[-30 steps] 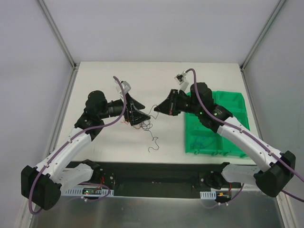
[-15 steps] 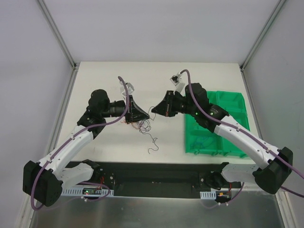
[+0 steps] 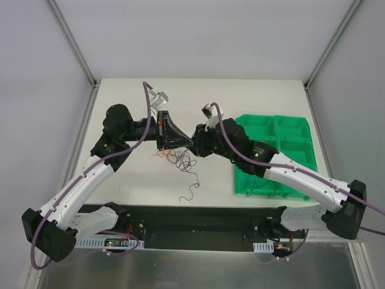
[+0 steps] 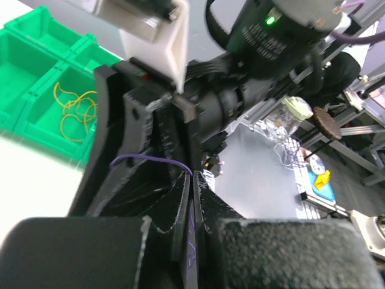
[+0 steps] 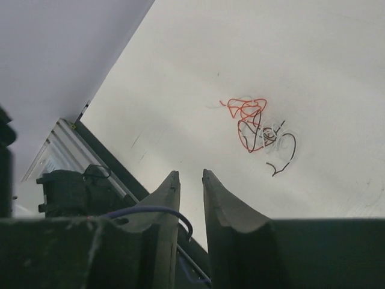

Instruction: Untangle the cables

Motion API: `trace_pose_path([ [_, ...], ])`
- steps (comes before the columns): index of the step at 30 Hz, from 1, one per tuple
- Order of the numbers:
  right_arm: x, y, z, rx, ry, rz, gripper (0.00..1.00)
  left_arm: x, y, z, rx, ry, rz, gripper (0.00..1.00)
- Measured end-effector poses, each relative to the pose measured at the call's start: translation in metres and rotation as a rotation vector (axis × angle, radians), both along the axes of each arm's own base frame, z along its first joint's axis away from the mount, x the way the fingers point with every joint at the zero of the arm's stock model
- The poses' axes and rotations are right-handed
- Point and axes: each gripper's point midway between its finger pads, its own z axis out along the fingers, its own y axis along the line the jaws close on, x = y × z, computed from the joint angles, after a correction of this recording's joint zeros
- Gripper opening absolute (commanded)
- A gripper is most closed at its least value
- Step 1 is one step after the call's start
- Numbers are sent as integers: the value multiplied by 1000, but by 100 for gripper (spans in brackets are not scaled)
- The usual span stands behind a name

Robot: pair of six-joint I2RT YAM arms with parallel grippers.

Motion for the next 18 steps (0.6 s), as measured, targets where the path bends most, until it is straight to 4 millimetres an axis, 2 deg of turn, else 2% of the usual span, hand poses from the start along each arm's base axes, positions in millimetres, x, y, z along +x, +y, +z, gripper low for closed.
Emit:
trace_pose_path([
  [2,5,2,-3,4,-26,-21,24,-4,-1,10,-16,24,-12,0],
  [6,20,4,-14,10,-63,-81,21,-14,-4,14,-23,97,-44,0],
  [11,37,-7,-41,-23,-96,-169,24,-27,1,29,-43,128,-50,0],
  [12,41,-11,-50,-30,-98,-187,26,-30,3,38,-50,115,-48,0],
  [13,44,-17,-62,-44,-95,-204,27,-35,7,55,-64,88,-37,0],
  [14,47,-25,-77,-62,-87,-224,28,-36,8,61,-70,72,-33,0],
  [18,50,-52,-133,-158,-41,-266,29,-51,23,129,-132,-89,28,0],
])
